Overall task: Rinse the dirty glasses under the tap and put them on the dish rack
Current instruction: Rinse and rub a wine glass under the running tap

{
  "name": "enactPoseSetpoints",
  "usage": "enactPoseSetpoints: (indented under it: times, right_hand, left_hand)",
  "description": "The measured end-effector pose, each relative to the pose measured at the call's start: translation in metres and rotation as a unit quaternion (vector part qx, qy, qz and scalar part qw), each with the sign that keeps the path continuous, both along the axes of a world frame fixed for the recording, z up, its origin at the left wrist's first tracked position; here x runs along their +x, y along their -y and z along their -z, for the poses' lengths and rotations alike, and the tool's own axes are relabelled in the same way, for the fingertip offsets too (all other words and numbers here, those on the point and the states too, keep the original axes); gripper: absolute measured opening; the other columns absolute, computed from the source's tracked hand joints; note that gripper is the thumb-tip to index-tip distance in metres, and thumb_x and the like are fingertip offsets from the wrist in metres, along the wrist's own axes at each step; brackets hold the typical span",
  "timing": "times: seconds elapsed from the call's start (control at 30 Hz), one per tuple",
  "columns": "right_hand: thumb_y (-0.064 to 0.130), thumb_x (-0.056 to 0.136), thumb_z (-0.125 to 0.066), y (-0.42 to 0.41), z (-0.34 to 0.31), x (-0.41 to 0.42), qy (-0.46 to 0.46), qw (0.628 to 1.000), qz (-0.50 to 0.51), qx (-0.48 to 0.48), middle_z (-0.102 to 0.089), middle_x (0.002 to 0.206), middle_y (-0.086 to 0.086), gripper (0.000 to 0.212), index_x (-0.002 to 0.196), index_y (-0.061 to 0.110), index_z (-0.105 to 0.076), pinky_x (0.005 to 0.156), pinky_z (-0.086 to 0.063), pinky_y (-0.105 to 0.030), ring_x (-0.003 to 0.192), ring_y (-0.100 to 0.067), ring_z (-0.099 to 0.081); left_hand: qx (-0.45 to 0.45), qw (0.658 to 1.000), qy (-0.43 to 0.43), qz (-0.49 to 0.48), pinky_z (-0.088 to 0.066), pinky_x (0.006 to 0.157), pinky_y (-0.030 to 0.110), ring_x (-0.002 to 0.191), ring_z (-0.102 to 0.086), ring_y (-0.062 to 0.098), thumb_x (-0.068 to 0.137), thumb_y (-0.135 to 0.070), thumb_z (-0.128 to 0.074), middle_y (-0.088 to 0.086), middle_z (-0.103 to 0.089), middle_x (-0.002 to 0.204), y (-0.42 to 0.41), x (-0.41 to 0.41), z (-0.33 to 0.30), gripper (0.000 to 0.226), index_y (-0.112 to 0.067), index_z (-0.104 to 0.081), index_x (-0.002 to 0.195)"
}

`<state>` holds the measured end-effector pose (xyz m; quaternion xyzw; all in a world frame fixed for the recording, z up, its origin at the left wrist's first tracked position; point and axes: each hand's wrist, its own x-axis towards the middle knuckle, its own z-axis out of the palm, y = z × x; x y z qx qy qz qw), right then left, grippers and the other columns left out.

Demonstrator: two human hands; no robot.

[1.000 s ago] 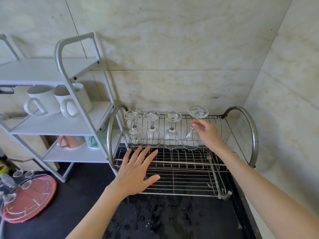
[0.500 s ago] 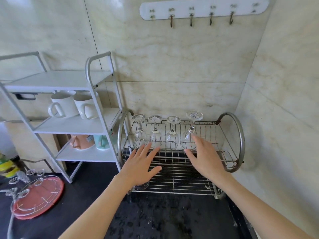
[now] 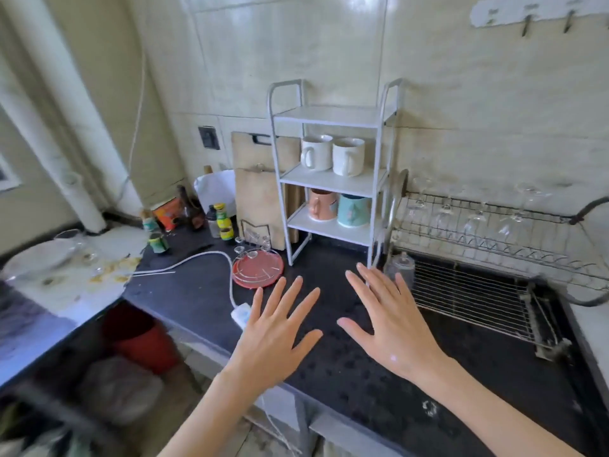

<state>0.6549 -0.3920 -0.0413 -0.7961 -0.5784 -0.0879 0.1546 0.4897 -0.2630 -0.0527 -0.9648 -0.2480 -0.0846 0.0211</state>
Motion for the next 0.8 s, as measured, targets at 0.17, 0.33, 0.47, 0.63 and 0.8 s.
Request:
enactPoseSetpoints:
  times: [0.17, 0.33, 0.47, 0.63, 0.8]
  right_hand:
    - [0.060, 0.090, -0.029, -0.046, 0.002, -0.101, -0.009, 0.995, -0.097, 0.013, -0.049, 0.141, -0.007, 0.066, 0.137, 0.016, -0.046, 0.103, -0.036, -0.054, 0.129, -0.026, -0.048]
    - [0.058, 0.087, -0.034, -0.110, -0.007, -0.176, -0.003, 0.980, -0.196, 0.007, -0.052, 0.138, -0.007, 0.065, 0.137, 0.017, -0.044, 0.100, -0.039, -0.056, 0.127, -0.027, -0.050]
    - [0.057, 0.087, -0.034, -0.172, -0.010, -0.233, -0.006, 0.964, -0.265, -0.004, -0.049, 0.141, -0.009, 0.067, 0.137, 0.015, -0.048, 0.102, -0.035, -0.057, 0.130, -0.028, -0.046]
    - [0.070, 0.087, -0.014, -0.269, -0.011, -0.301, -0.014, 0.940, -0.342, -0.009, -0.039, 0.148, -0.006, 0.080, 0.142, 0.018, -0.040, 0.112, -0.023, -0.053, 0.138, -0.025, -0.036]
    - [0.066, 0.083, -0.017, -0.362, -0.009, -0.350, -0.021, 0.924, -0.382, -0.014, -0.033, 0.152, -0.004, 0.079, 0.146, 0.020, -0.031, 0.115, -0.010, -0.045, 0.141, -0.023, -0.029]
  left_hand:
    - [-0.007, 0.994, -0.019, -0.109, -0.036, 0.097, 0.055, 0.129, -0.042, 0.033, 0.094, -0.058, -0.011, 0.006, -0.045, 0.142, -0.009, -0.122, 0.001, 0.060, -0.028, -0.034, 0.140]
    - [-0.015, 0.977, 0.040, -0.208, -0.003, 0.111, 0.048, 0.143, -0.008, 0.028, 0.089, -0.065, -0.004, -0.001, -0.013, 0.155, -0.033, -0.222, -0.002, 0.065, -0.036, -0.014, 0.147]
    - [-0.023, 0.957, 0.066, -0.283, -0.001, 0.113, 0.047, 0.141, 0.005, 0.024, 0.084, -0.072, 0.004, -0.006, -0.002, 0.152, -0.061, -0.289, 0.006, 0.072, -0.038, -0.009, 0.146]
    - [-0.002, 0.927, 0.074, -0.368, 0.013, 0.111, 0.038, 0.136, 0.024, 0.021, 0.071, -0.077, 0.018, -0.010, 0.015, 0.148, -0.120, -0.356, 0.006, 0.080, -0.042, 0.005, 0.143]
    - [-0.001, 0.906, 0.071, -0.418, 0.014, 0.108, 0.039, 0.138, 0.020, 0.022, 0.071, -0.077, 0.019, -0.008, 0.011, 0.150, -0.194, -0.399, 0.005, 0.086, -0.040, -0.001, 0.145]
